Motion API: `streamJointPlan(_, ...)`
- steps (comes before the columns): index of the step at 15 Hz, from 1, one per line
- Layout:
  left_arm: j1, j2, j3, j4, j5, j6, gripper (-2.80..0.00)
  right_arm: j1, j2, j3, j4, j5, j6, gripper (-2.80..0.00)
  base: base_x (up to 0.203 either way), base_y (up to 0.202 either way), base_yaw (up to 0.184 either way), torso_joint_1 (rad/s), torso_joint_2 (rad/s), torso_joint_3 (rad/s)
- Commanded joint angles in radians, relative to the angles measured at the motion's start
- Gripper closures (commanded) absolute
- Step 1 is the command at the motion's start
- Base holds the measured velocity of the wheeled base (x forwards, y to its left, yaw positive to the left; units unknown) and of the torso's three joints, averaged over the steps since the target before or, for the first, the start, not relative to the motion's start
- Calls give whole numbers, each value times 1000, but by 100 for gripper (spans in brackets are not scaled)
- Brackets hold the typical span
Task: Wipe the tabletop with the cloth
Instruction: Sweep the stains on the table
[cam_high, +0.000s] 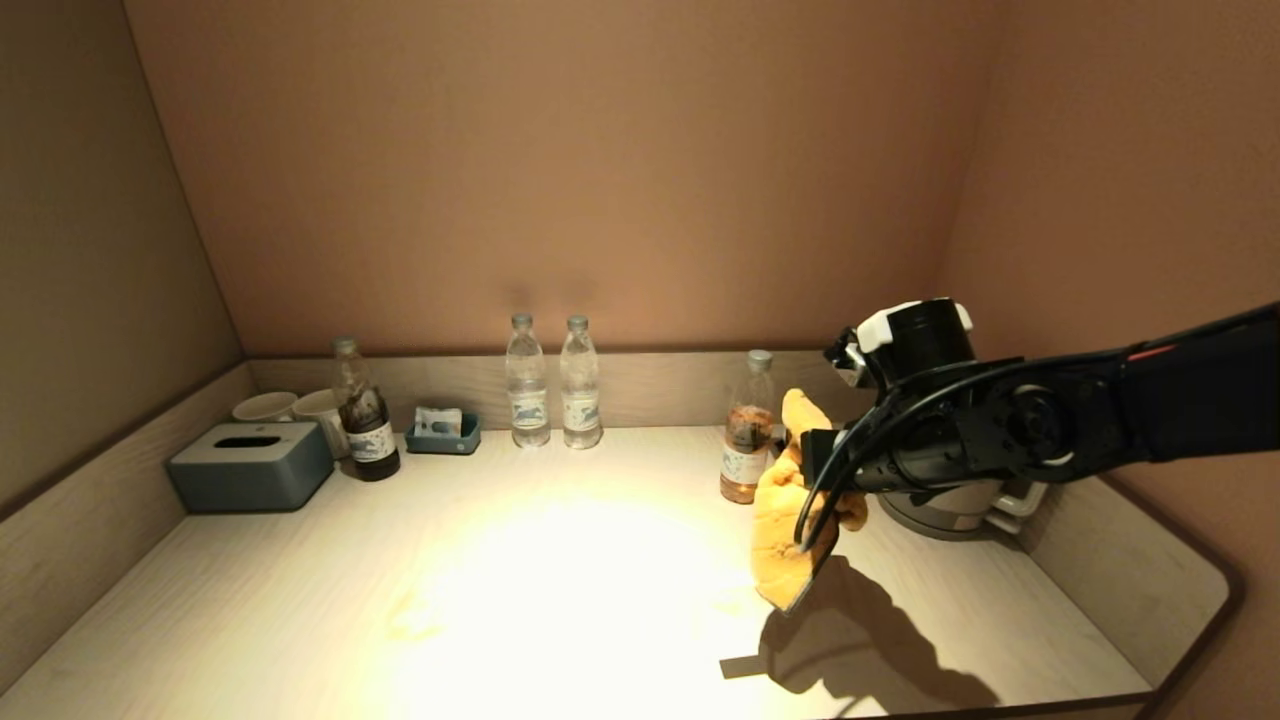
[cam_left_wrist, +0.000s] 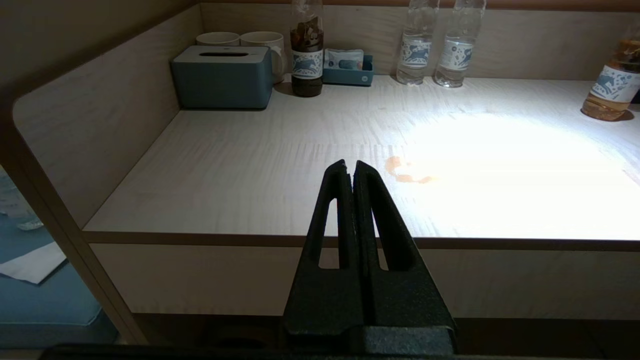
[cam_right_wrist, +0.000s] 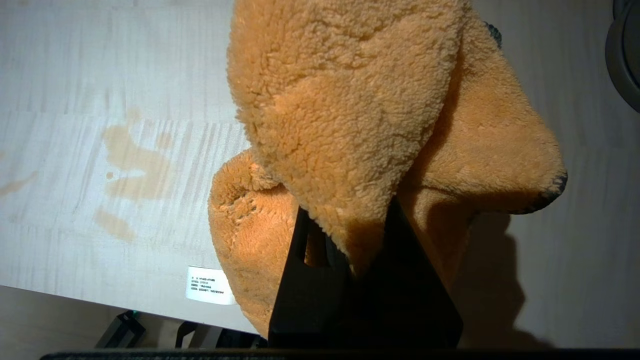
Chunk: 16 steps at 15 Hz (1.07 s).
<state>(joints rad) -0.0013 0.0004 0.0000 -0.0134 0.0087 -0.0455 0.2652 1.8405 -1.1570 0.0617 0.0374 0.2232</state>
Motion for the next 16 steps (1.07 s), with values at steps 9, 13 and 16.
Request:
streamJointPlan(9, 0, 0, 0, -2, 0, 0, 0, 10, 151, -9, -9, -4, 4, 0, 0, 0, 0, 0, 0, 0)
streamJointPlan(13, 0, 0, 0, -2, 0, 0, 0, 11, 218, -18, -10, -4, 7, 0, 0, 0, 0, 0, 0, 0)
streamJointPlan(16, 0, 0, 0, -1, 0, 0, 0, 11, 255, -21, -7, -5, 3, 0, 0, 0, 0, 0, 0, 0)
